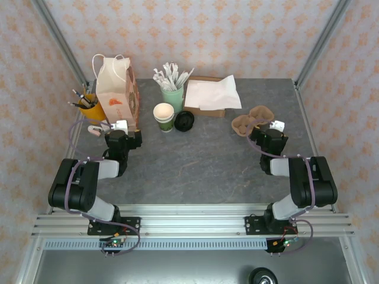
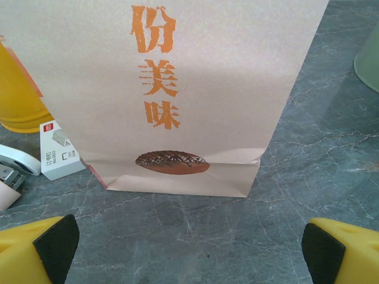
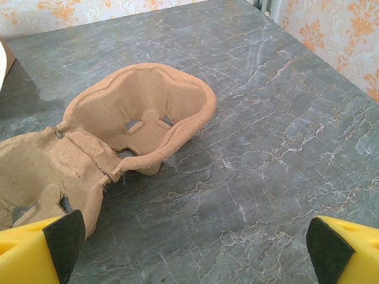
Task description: Pack the takeout coffee
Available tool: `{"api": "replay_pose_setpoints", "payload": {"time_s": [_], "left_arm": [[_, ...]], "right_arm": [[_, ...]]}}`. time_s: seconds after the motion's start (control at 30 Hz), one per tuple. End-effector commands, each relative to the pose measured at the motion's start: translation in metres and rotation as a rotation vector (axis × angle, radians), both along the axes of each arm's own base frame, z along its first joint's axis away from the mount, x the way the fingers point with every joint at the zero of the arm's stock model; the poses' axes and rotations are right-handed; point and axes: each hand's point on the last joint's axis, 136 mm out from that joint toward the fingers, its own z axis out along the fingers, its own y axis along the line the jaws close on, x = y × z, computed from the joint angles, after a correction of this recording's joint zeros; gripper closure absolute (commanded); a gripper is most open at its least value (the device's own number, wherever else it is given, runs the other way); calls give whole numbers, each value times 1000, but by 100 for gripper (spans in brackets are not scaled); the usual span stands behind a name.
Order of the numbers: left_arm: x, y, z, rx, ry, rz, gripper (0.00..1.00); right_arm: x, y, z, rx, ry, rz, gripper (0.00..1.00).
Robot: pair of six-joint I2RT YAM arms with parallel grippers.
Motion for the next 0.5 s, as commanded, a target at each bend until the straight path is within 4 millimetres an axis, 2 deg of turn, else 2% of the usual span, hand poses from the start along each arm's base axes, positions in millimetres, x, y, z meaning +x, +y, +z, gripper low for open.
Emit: {"api": "replay_pose_setpoints", "payload": {"time_s": [0.0,0.47], "left_arm": [[4,4,12,15,-49,29,0],[4,4,13,14,-50,26,0]], "right_arm": [[0,-2,7,-1,-29,-15,1],[1,-1,6,0,-25,-12,1]]}}
